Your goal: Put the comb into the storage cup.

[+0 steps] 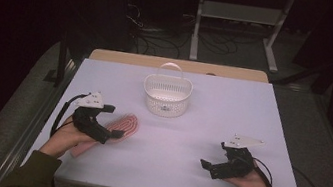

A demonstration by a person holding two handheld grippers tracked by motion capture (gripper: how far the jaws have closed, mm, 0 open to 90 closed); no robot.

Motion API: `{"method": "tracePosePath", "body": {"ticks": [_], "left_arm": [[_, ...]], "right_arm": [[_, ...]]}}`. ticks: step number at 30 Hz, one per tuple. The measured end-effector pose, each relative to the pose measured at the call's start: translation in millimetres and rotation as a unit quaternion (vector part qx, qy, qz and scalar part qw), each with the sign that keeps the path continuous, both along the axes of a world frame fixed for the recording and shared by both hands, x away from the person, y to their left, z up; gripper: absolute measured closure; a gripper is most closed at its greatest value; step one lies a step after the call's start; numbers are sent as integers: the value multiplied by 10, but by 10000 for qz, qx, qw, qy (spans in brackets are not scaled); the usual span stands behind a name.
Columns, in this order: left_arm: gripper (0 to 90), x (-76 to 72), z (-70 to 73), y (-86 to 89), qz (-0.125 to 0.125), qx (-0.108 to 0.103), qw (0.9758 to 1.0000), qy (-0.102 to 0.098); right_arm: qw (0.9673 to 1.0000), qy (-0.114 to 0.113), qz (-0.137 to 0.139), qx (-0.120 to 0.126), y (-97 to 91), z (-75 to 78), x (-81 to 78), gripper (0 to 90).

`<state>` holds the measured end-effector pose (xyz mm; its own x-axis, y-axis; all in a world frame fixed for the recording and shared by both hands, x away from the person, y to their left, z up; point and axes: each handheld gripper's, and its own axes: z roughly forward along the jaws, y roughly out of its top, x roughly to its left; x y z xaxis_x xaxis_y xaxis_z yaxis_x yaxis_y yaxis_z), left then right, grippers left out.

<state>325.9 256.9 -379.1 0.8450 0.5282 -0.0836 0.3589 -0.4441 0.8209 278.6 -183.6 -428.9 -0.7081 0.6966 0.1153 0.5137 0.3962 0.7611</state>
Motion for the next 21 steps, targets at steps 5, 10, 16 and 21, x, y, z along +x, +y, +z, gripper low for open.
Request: {"method": "tracePosePath", "body": {"ticks": [5, 10, 16, 21], "left_arm": [[0, 29, 12, -19, 72, 0, 10000, -65], [0, 67, 4, 9, 259, 51, 9996, -101], [0, 93, -45, 67, 505, 228, 9984, -78], [0, 113, -65, 113, 642, 260, 9976, -46]], "right_arm": [[10000, -9, 3, -11, 4, -1, -2, 22], [10000, -12, 12, -11, 5, 1, -8, 22], [10000, -9, 3, -20, 2, -3, -1, 22], [10000, -6, 3, -29, 2, -6, 3, 22]]}}
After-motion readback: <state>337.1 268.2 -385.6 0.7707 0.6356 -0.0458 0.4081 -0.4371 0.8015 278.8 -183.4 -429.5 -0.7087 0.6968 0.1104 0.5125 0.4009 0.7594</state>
